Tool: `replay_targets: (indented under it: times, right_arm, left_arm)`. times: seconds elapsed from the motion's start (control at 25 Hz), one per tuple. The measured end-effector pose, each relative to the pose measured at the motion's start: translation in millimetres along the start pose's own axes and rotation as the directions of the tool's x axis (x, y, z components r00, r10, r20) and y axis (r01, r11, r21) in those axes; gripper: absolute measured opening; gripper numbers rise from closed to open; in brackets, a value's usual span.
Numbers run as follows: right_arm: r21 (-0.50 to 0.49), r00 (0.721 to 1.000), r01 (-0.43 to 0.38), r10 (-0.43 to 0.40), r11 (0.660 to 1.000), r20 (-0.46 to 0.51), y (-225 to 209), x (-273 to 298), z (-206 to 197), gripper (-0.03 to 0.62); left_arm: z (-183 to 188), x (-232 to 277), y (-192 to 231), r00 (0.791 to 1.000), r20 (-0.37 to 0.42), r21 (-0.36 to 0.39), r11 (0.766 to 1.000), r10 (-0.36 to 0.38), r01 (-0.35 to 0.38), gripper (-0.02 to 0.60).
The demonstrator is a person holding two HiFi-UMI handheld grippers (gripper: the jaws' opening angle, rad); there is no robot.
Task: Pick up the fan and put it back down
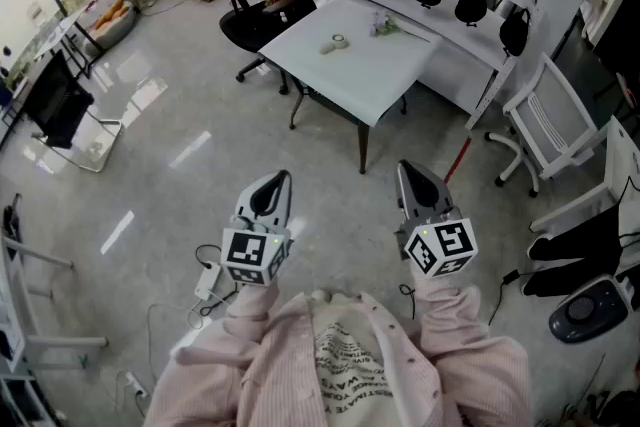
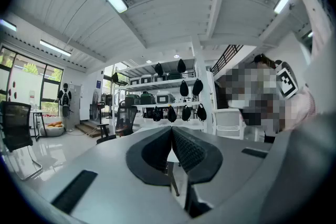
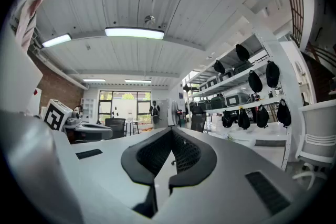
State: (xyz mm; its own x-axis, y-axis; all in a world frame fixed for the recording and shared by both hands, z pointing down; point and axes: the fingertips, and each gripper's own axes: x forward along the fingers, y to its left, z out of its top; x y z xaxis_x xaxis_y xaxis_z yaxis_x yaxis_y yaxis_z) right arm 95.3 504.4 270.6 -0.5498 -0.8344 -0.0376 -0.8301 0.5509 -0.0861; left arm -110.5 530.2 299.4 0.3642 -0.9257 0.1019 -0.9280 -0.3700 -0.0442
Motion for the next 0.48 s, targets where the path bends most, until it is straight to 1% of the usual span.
replay_targets:
  times: [0.16, 0.32, 0.48]
  right_arm:
    - [-0.007, 1.000, -0.002, 0.002, 1.000, -0.011, -4, -4, -3, -0.002]
    - [0.009, 1.000, -0.002, 0.002, 1.000, -0.015, -14, -4, -7, -0.002]
    - [0.024, 1.000, -0.020, 0.020, 1.000, -0.014, -21, -1, -9, -0.002]
  left_arm:
    - [0, 0, -2, 1.000, 0.004, -0.004, 1.000, 0.004, -0.004, 0.003]
    - [-1, 7, -8, 1.000, -0.001, 0.005, 1.000, 0.002, -0.002, 0.003]
    - [-1, 15, -15, 1.000, -0.007, 0.023, 1.000, -0.008, 0.008, 0.003]
